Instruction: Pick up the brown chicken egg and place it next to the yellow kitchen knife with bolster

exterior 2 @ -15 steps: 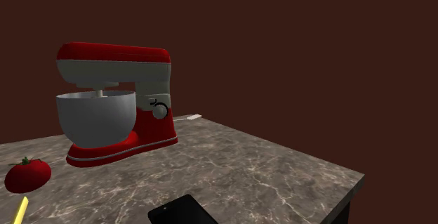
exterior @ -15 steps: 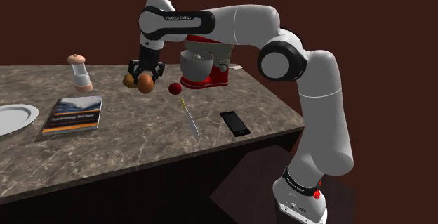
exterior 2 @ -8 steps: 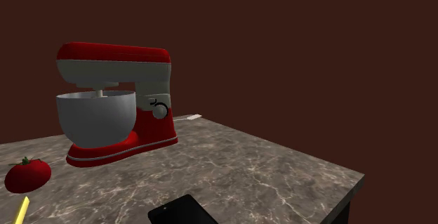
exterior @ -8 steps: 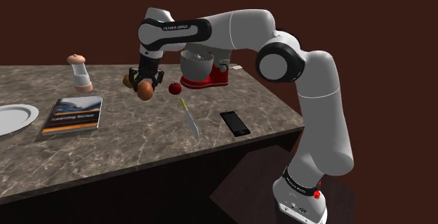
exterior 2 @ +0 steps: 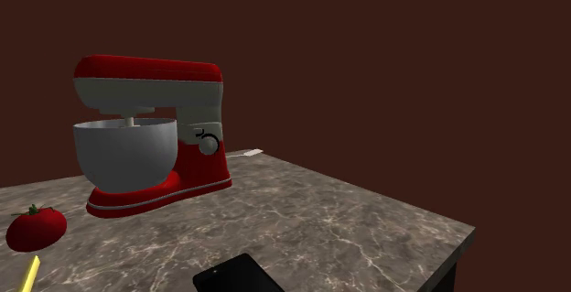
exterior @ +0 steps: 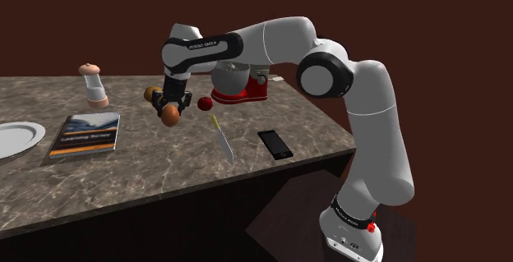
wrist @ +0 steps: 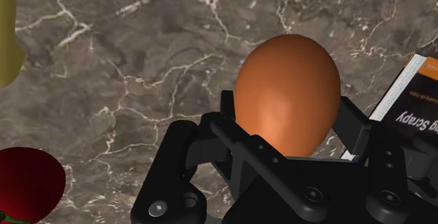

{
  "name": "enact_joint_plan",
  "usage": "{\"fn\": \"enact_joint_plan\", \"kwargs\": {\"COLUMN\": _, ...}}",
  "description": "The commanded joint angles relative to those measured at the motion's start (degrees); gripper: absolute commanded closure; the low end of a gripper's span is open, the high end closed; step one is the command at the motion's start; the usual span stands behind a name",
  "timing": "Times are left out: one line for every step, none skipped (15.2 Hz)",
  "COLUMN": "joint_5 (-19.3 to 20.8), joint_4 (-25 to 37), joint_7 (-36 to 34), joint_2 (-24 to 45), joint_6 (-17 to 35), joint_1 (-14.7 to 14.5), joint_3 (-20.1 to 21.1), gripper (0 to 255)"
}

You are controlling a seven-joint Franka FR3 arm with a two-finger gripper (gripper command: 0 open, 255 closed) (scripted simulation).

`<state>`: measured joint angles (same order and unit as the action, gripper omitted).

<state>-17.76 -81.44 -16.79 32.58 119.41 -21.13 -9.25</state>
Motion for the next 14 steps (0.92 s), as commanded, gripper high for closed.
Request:
{"fn": "enact_joint_plan", "kwargs": {"joint_5": -0.24, "joint_4": -0.53, "joint_7": 0.36, "joint_2": 0.64, "joint_6": 1.18, "joint_1": 0.06, "joint_3": 0.11, "gripper": 255}}
{"fn": "enact_joint_plan", "kwargs": {"joint_5": -0.36, "joint_4": -0.89, "joint_7": 0.52, "joint_2": 0.9, "joint_6": 1.78, "joint_1": 0.07, "joint_3": 0.17, "gripper": 255}}
{"fn": "enact_joint_plan", "kwargs": {"joint_5": -0.47, "joint_4": -1.23, "joint_7": 0.68, "joint_2": 1.17, "joint_6": 2.38, "joint_1": 0.08, "joint_3": 0.23, "gripper": 255}}
{"fn": "enact_joint_plan", "kwargs": {"joint_5": -0.59, "joint_4": -1.56, "joint_7": 0.84, "joint_2": 1.45, "joint_6": 2.97, "joint_1": 0.09, "joint_3": 0.29, "gripper": 255}}
{"fn": "enact_joint_plan", "kwargs": {"joint_5": -0.71, "joint_4": -1.87, "joint_7": 1.0, "joint_2": 1.74, "joint_6": 3.55, "joint_1": 0.1, "joint_3": 0.35, "gripper": 255}}
{"fn": "enact_joint_plan", "kwargs": {"joint_5": -0.83, "joint_4": -2.16, "joint_7": 1.16, "joint_2": 2.04, "joint_6": 4.13, "joint_1": 0.12, "joint_3": 0.41, "gripper": 255}}
{"fn": "enact_joint_plan", "kwargs": {"joint_5": -0.97, "joint_4": -2.47, "joint_7": 1.35, "joint_2": 2.4, "joint_6": 4.78, "joint_1": 0.14, "joint_3": 0.49, "gripper": 255}}
{"fn": "enact_joint_plan", "kwargs": {"joint_5": -0.97, "joint_4": -2.48, "joint_7": 1.35, "joint_2": 2.39, "joint_6": 4.79, "joint_1": 0.13, "joint_3": 0.49, "gripper": 255}}
{"fn": "enact_joint_plan", "kwargs": {"joint_5": -0.97, "joint_4": -2.48, "joint_7": 1.35, "joint_2": 2.39, "joint_6": 4.78, "joint_1": 0.13, "joint_3": 0.49, "gripper": 255}}
{"fn": "enact_joint_plan", "kwargs": {"joint_5": -0.97, "joint_4": -2.47, "joint_7": 1.35, "joint_2": 2.4, "joint_6": 4.78, "joint_1": 0.14, "joint_3": 0.49, "gripper": 255}}
{"fn": "enact_joint_plan", "kwargs": {"joint_5": -0.97, "joint_4": -2.47, "joint_7": 1.35, "joint_2": 2.4, "joint_6": 4.78, "joint_1": 0.14, "joint_3": 0.49, "gripper": 255}}
{"fn": "enact_joint_plan", "kwargs": {"joint_5": -0.97, "joint_4": -2.47, "joint_7": 1.35, "joint_2": 2.4, "joint_6": 4.78, "joint_1": 0.14, "joint_3": 0.49, "gripper": 255}}
{"fn": "enact_joint_plan", "kwargs": {"joint_5": -0.97, "joint_4": -2.47, "joint_7": 1.35, "joint_2": 2.4, "joint_6": 4.78, "joint_1": 0.14, "joint_3": 0.49, "gripper": 255}}
{"fn": "enact_joint_plan", "kwargs": {"joint_5": -0.97, "joint_4": -2.47, "joint_7": 1.35, "joint_2": 2.4, "joint_6": 4.78, "joint_1": 0.14, "joint_3": 0.49, "gripper": 255}}
